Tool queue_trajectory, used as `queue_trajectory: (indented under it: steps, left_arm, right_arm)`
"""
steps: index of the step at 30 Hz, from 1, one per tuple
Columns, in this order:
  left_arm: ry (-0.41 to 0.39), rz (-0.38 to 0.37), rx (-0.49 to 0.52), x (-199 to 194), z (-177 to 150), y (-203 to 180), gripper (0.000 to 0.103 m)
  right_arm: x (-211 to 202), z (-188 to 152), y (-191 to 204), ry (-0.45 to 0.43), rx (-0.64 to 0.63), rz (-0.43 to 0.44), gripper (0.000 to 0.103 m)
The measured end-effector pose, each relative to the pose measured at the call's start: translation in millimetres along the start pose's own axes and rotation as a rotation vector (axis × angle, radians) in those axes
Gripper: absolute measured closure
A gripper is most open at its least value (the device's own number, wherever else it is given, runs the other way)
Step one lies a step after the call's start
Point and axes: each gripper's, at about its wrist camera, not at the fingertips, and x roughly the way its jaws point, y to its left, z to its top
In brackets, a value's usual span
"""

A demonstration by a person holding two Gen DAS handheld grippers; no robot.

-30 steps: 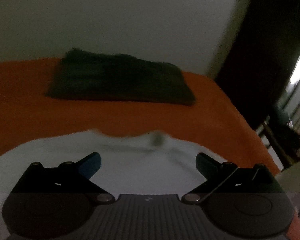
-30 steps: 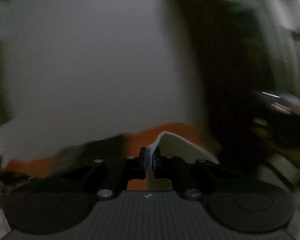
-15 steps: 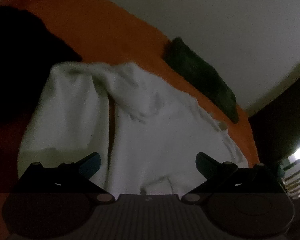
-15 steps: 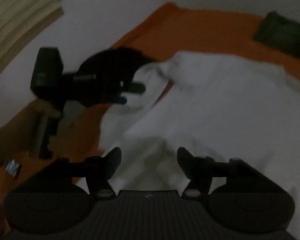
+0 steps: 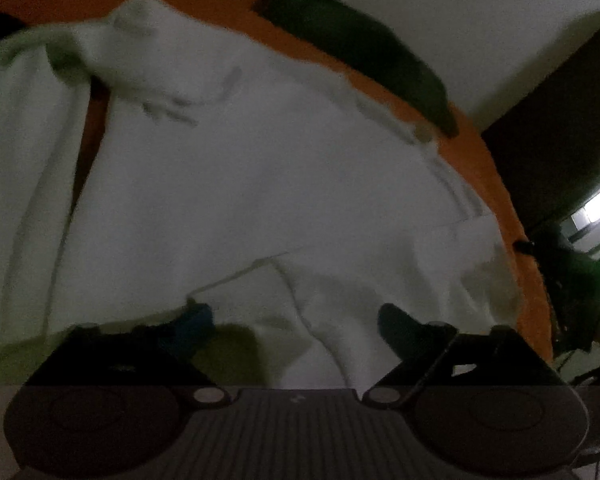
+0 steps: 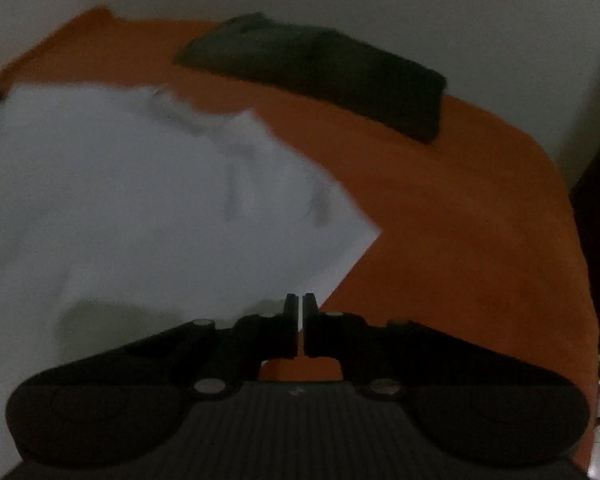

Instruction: Fold clothes

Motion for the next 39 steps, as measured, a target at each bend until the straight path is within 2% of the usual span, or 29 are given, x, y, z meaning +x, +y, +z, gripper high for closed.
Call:
queue_trajectory:
  steps: [2, 3, 4, 5, 6, 7, 8, 9, 11, 12, 19, 21, 24, 27, 28, 29, 30, 31, 32, 34, 38, 39]
  left_arm:
    - [-0.008, -0.009, -0.014, 3.9, 1.9, 0.5, 0.019]
    - [-0.015, -0.005, -0.008, 5.8, 1.4, -1.1, 0.021]
    - [-0.025, -0.005, -0.003, 7.1, 0.5, -1.8, 0.026]
    - [-0.027, -0.012, -0.003, 8.7, -0.3, -1.2, 0.046]
    - [-0.025, -0.030, -0.016, 10.5, -1.3, -1.0, 0.080]
    - [-0.024, -0.048, -0.029, 12.4, -2.4, -0.8, 0.095]
    - [-0.023, -0.065, -0.043, 14.0, -3.5, -0.5, 0.097]
    - [-0.047, -0.075, -0.052, 11.0, -5.0, 0.5, 0.097]
    - [-0.107, -0.098, -0.028, -1.5, -3.0, -6.4, 0.098]
    - [-0.128, -0.115, -0.013, -6.9, -0.4, -10.1, 0.098]
    - [-0.251, -0.185, 0.018, -49.1, 30.7, -14.3, 0.098]
    - [-0.274, -0.182, 0.013, -62.3, 34.8, -8.9, 0.098]
    - [-0.224, -0.159, 0.005, -65.3, 27.5, 2.8, 0.097]
    - [-0.164, -0.153, -0.048, -56.2, 11.3, 18.8, 0.091]
    - [-0.149, -0.154, -0.070, -53.1, 5.7, 24.0, 0.088]
    - [-0.159, -0.174, -0.105, -51.7, 2.2, 29.5, 0.069]
    - [-0.173, -0.183, -0.131, -50.5, 1.8, 32.2, 0.044]
    - [-0.187, -0.192, -0.157, -49.3, 1.3, 34.9, 0.035]
    - [-0.201, -0.201, -0.183, -48.0, 1.0, 37.5, 0.030]
    - [-0.203, -0.202, -0.163, -43.0, 5.5, 33.3, 0.031]
    - [-0.159, -0.159, -0.077, -32.2, 16.8, 24.3, 0.036]
    - [-0.162, -0.158, -0.051, -29.2, 18.4, 22.0, 0.043]
  right_arm:
    - [18.2, 12.0, -25.6, 0.012, 0.056, 0.010, 0.082]
    - [27.4, 18.0, -38.3, 0.018, 0.085, 0.015, 0.055]
    - [36.5, 24.0, -51.1, 0.024, 0.113, 0.020, 0.046]
    - [44.1, 28.0, -63.2, 0.022, 0.163, 0.023, 0.047]
    - [49.6, 29.1, -74.2, 0.011, 0.245, 0.025, 0.047]
    - [55.2, 30.2, -85.2, 0.000, 0.326, 0.026, 0.047]
    - [58.5, 31.3, -91.6, -0.014, 0.379, 0.028, 0.048]
    - [58.7, 32.5, -91.8, -0.030, 0.395, 0.032, 0.054]
    - [59.1, 35.0, -92.1, -0.063, 0.425, 0.040, 0.076]
    - [59.2, 36.2, -92.3, -0.080, 0.440, 0.045, 0.098]
    - [60.6, 44.7, -93.4, -0.196, 0.547, 0.073, 0.098]
    - [66.7, 55.8, -90.9, -0.182, 0.539, 0.071, 0.101]
    - [79.4, 77.6, -85.5, -0.133, 0.503, 0.060, 0.098]
    - [83.1, 87.1, -77.4, -0.080, 0.489, 0.017, 0.088]
    - [78.1, 84.2, -73.7, -0.075, 0.492, 0.005, 0.079]
    - [65.3, 75.9, -68.2, -0.093, 0.493, 0.020, 0.069]
    - [47.9, 63.2, -60.5, -0.113, 0.495, 0.046, 0.050]
    - [30.2, 48.6, -50.9, -0.132, 0.492, 0.068, 0.047]
    - [12.4, 31.1, -38.6, -0.149, 0.479, 0.084, 0.047]
    - [-20.2, -7.2, -12.8, -0.161, 0.412, 0.075, 0.047]
    - [-38.9, -74.5, 35.6, -0.151, 0.192, -0.108, 0.046]
    - [-37.5, -85.8, 44.5, -0.141, 0.147, -0.136, 0.047]
